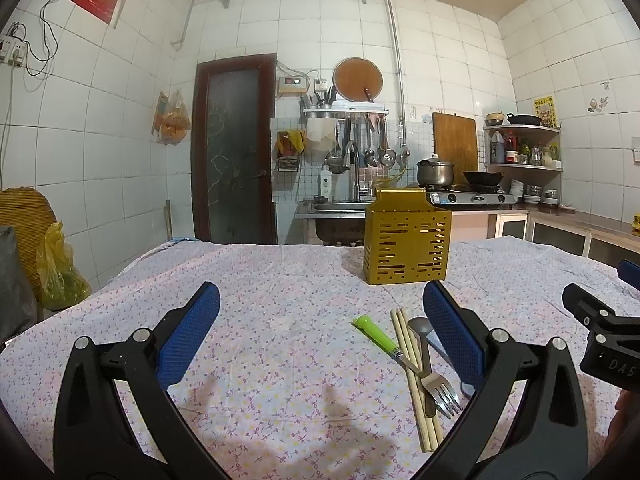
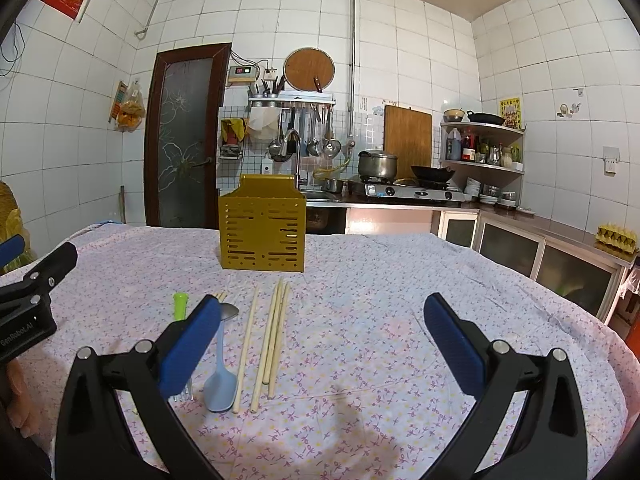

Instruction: Organize utensils

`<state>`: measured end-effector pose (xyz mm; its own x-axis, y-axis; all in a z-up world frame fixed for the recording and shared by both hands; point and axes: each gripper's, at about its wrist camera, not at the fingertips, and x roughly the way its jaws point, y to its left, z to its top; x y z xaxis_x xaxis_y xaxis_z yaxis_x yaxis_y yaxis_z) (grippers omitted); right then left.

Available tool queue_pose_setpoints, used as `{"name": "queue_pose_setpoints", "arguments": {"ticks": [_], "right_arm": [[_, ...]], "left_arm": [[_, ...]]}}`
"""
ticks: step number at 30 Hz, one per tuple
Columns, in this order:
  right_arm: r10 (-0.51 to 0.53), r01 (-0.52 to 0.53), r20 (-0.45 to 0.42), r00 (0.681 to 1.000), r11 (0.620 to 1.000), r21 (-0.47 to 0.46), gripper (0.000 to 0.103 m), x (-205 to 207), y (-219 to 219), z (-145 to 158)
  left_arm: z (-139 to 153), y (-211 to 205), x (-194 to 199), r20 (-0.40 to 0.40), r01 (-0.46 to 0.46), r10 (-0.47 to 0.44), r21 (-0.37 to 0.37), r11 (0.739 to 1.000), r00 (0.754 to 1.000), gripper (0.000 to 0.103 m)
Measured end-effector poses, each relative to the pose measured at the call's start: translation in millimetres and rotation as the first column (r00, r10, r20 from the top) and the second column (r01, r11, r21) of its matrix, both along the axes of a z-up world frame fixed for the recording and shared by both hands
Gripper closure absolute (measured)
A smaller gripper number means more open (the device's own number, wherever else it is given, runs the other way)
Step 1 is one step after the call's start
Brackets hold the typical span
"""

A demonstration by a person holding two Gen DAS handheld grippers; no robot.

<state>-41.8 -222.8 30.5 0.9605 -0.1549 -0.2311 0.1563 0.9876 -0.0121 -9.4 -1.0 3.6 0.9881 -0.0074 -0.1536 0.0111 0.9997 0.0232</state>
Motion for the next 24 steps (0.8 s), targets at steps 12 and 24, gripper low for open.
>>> {"name": "queue_pose_setpoints", "arguments": {"ticks": [12,24], "right_arm": [[-0.005,0.005,0.001,1.0,1.0,0.003,0.004,0.5,-3.9,1.7],[-0.005,0.005,0.002,1.0,1.0,0.001,0.004,0.6,-3.1,0.4]], "left_arm": [[1.8,0.0,-1.3,0.007,0.001,-0.001,0.0,1.0,1.0,0.005],[2.9,-0.3,-4.9,0.017,0.001,-0.001,0.001,1.0,1.0,0.005]]}}
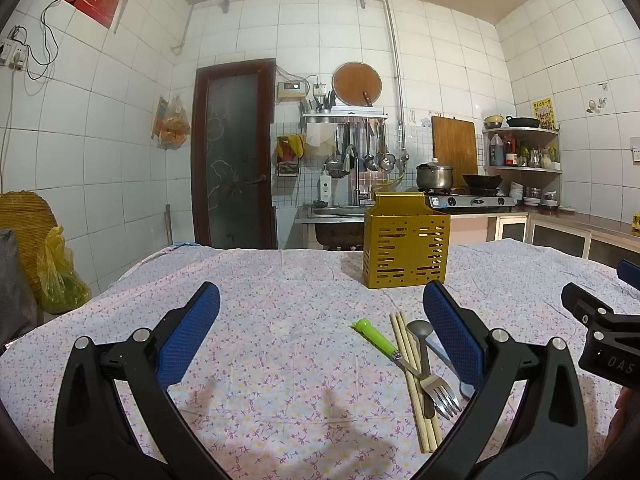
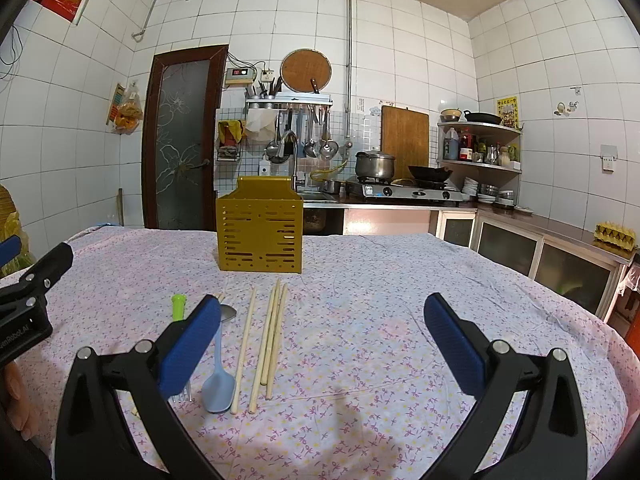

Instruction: Organize utensils

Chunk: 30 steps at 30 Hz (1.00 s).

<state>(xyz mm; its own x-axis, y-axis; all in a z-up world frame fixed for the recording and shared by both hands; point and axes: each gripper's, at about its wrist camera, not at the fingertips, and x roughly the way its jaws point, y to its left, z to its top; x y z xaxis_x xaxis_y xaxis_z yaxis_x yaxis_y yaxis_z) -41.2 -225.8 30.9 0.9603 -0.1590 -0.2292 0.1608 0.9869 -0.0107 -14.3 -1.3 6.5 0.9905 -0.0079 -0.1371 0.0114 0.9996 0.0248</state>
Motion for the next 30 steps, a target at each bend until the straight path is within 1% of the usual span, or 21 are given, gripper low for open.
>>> {"name": "queue_pose_setpoints", "arguments": {"ticks": [30], "right_arm": [[-0.001,0.001,-0.002,1.0,1.0,-0.001,0.004,-0.3,-2.3,0.1]], "left_arm": [[0.8,-0.3,-0.2,0.003,0.0,0.0,0.003,1.0,1.0,0.005]]}}
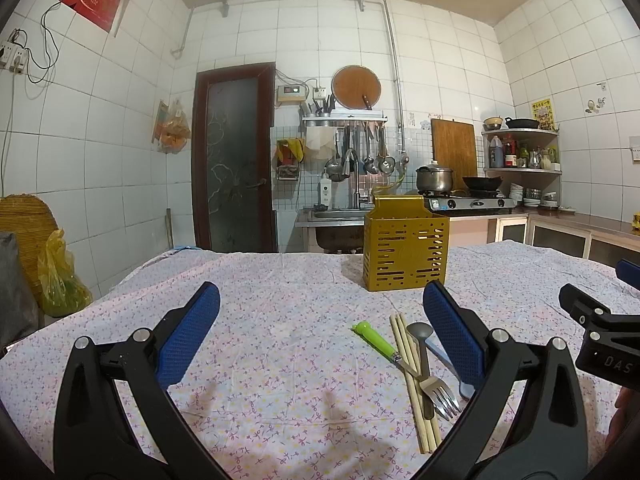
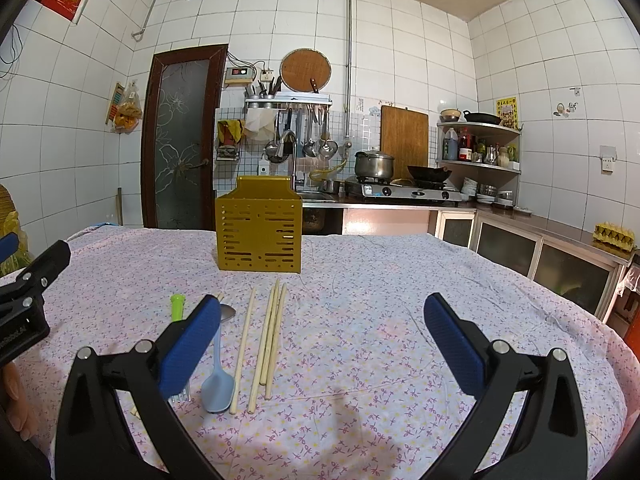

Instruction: Organize utensils

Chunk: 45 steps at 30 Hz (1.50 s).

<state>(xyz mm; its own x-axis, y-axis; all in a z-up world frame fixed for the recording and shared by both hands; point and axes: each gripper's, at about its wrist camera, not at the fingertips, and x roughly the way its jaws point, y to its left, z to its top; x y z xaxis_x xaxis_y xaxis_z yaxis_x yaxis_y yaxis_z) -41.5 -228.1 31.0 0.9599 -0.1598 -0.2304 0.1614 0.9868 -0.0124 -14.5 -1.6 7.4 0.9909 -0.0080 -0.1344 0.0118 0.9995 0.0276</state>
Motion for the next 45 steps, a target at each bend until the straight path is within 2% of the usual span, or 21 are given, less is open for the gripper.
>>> {"name": "queue_pose_setpoints", "arguments": {"ticks": [12,33,37,43,45], "right_arm": [[-0.003,0.003,0.001,1.0,1.0,0.006,0.004,-2,-4,0],[-0.005,0.005,-0.003,1.0,1.0,0.01,0.004,0,-6,-3],[-0.016,0.017,-0.026,1.0,1.0,0.024,0.004,4,-8,-4],[0.022,-0.013,-0.167,0.986,0.998,0.056,0.004,34,-11,-10],[0.032,-0.023,-0.19,0.981,0.999,0.047,0.004,44,-10,-10]], "left_arm": [[5,2,2,0.008,0.001,-0.001,0.006,1.0,1.0,0.005],[-2,-3,-2,0.031,0.018,-0.02,0.044,0.999,0.999,0.005],[-5,-1,6,-0.01,0.023,-0.022,0.031,0.999,1.0,0.005],[-6,-7,35,-0.141,0.017,-0.012,0.039,0.999,0.99,0.005],[-1,-9,44,-0.167,0.023,-0.016,0.042,0.999,0.986,0.005]]}}
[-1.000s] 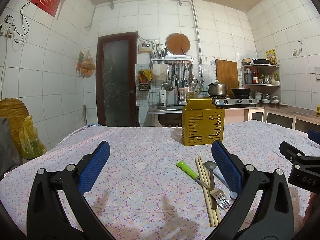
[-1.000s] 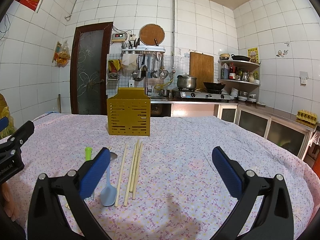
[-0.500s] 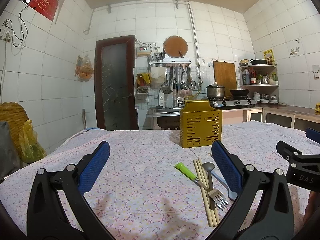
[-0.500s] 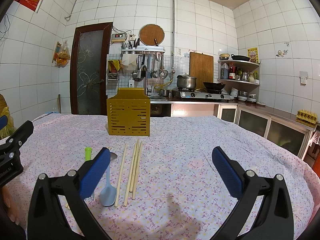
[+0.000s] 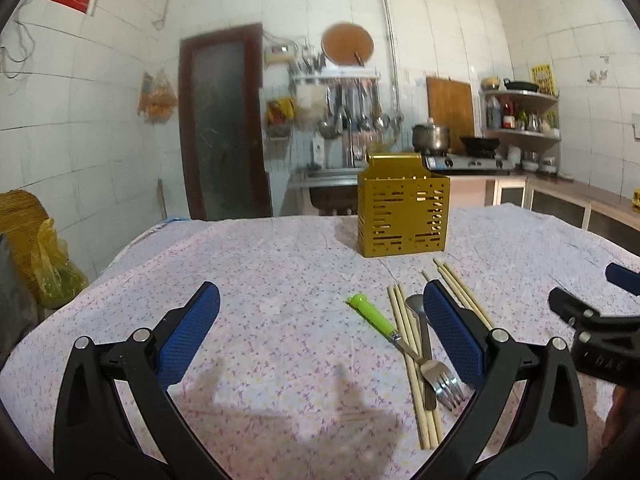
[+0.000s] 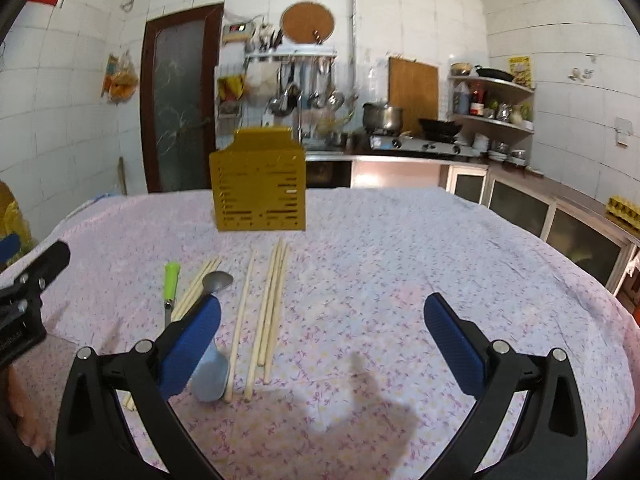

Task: Organize utensils
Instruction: 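Move left tool toward green frog fork while right tool approaches chopsticks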

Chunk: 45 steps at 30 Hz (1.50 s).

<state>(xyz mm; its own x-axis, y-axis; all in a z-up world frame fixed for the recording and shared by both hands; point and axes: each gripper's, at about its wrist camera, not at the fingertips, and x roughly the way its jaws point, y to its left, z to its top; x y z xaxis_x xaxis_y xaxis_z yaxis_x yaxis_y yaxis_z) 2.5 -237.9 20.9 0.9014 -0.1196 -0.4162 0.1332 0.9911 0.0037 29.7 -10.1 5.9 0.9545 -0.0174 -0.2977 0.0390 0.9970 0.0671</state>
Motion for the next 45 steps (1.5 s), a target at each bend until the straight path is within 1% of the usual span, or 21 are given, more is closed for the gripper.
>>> {"name": "queue_pose_setpoints", "arguments": {"ticks": [2,5,6,9,12,17,21,26,28,31,35,38,39,40,42,43,45], "right_arm": [[0.004,-0.004,-0.014,1.0,1.0,-0.018,0.004,11,2,1],[0.021,-0.022,-0.015,1.0,1.0,-0.015,0.004,25,3,7],[0.024,-0.024,-0.013,1.0,1.0,-0.017,0.004,28,4,8],[0.035,-0.036,-0.019,0.999,0.999,-0.03,0.004,43,5,14],[0.05,-0.052,-0.056,0.997,0.997,-0.05,0.004,64,6,17],[0.071,-0.08,-0.11,0.991,0.994,-0.079,0.004,97,11,22],[0.095,-0.103,-0.139,0.986,0.993,-0.056,0.004,123,8,25],[0.072,-0.08,-0.169,0.983,0.996,-0.044,0.004,148,3,13],[0.058,-0.067,-0.198,0.978,0.997,-0.036,0.004,156,0,4],[0.032,-0.038,-0.24,0.97,0.999,-0.023,0.004,164,-6,-11],[0.008,-0.016,-0.268,0.963,0.999,-0.029,0.004,170,-11,-21],[-0.007,-0.004,-0.29,0.957,0.999,-0.04,0.005,174,-14,-27],[-0.008,-0.004,-0.3,0.954,0.999,-0.04,0.005,177,-15,-29],[-0.007,-0.005,-0.316,0.949,0.999,-0.036,0.006,178,-15,-33],[-0.001,-0.008,-0.337,0.942,1.0,-0.027,0.012,180,-16,-37],[0.0,-0.008,-0.347,0.938,1.0,-0.023,0.014,181,-16,-39],[-0.001,-0.006,-0.363,0.932,1.0,-0.017,0.016,183,-16,-42]], "left_arm": [[7,0,13,-0.025,-0.002,0.001,-0.015,1.0,1.0,0.005],[12,-1,33,-0.082,-0.006,0.003,-0.031,1.0,0.997,0.005],[13,-2,42,-0.108,-0.008,0.005,-0.031,0.999,0.994,0.005],[18,-5,62,-0.147,-0.022,0.019,-0.018,1.0,0.989,0.005],[19,-6,83,-0.178,-0.031,0.027,-0.019,0.999,0.984,0.005],[16,-7,117,-0.241,-0.034,0.024,-0.04,0.999,0.97,0.005],[10,-6,141,-0.283,-0.054,0.041,-0.04,0.998,0.958,0.005],[-3,-5,162,-0.329,-0.079,0.065,-0.029,0.996,0.942,0.005],[-15,-5,168,-0.364,-0.084,0.072,-0.017,0.996,0.929,0.005],[-30,-3,176,-0.427,-0.086,0.069,-0.02,0.996,0.901,0.005],[-43,-5,181,-0.47,-0.087,0.077,0.001,0.996,0.879,0.005],[-51,-5,186,-0.511,-0.079,0.059,-0.017,0.997,0.858,0.005],[-56,-5,187,-0.529,-0.077,0.054,-0.021,0.997,0.847,0.005],[-59,-5,189,-0.541,-0.074,0.051,-0.021,0.997,0.839,0.005],[-67,-9,191,-0.56,-0.068,0.051,-0.01,0.998,0.827,0.005],[-68,-10,192,-0.564,-0.064,0.05,-0.006,0.998,0.824,0.007],[-70,-14,191,-0.562,-0.056,0.049,0.003,0.998,0.826,0.007]]}}
